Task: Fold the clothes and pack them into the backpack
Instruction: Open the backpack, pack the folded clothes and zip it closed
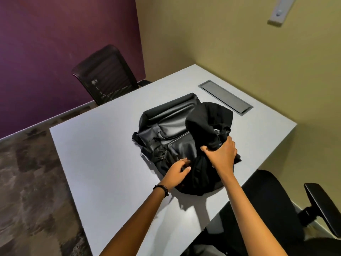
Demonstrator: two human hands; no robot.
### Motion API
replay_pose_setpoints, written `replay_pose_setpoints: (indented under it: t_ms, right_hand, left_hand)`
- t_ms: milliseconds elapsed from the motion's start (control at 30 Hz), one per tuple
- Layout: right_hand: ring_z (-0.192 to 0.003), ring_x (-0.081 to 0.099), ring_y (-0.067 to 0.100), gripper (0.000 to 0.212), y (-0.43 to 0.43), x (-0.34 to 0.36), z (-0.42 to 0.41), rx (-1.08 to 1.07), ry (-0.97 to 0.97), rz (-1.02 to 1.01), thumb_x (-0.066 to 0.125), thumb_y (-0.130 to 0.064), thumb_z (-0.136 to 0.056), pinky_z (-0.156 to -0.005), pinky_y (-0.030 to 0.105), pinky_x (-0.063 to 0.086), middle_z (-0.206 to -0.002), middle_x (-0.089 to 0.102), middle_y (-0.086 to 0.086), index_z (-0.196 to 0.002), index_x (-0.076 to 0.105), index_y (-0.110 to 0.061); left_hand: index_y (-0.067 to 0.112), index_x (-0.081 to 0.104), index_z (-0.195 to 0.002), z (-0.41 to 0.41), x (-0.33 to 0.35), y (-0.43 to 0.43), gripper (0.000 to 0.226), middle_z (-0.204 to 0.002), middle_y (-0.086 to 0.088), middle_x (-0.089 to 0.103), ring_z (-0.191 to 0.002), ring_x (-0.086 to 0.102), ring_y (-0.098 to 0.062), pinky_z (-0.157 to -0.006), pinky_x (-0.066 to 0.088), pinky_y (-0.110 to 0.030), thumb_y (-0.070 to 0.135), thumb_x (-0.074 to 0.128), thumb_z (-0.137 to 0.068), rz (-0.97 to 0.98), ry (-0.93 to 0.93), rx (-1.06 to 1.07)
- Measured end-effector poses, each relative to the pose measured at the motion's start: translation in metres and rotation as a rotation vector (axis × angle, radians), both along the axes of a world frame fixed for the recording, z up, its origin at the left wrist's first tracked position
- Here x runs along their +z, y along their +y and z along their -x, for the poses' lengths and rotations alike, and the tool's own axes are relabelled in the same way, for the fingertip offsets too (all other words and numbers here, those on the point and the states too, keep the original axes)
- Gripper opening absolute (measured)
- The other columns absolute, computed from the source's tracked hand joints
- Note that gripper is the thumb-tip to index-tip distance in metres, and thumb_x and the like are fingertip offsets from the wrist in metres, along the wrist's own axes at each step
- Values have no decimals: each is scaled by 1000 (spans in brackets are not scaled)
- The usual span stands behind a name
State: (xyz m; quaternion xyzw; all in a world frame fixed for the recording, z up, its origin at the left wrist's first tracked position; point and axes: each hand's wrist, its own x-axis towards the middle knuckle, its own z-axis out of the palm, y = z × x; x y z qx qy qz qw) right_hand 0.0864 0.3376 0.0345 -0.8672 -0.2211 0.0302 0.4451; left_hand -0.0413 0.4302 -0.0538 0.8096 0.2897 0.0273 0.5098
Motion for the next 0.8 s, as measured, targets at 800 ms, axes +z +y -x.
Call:
replay_pose_setpoints:
  t_ms: [800]
  right_hand:
    - [-123, 40, 30, 69, -87, -10, -99, -279, 89, -13, 80, -23, -64, -108, 39, 27, -120, 52, 11, -122, 46, -4]
  left_hand:
    - [21, 44, -140, -98, -52, -28, 68, -145, -1, 46, -132, 45, -19, -103, 43, -42, 44, 67, -80, -964, 304, -556]
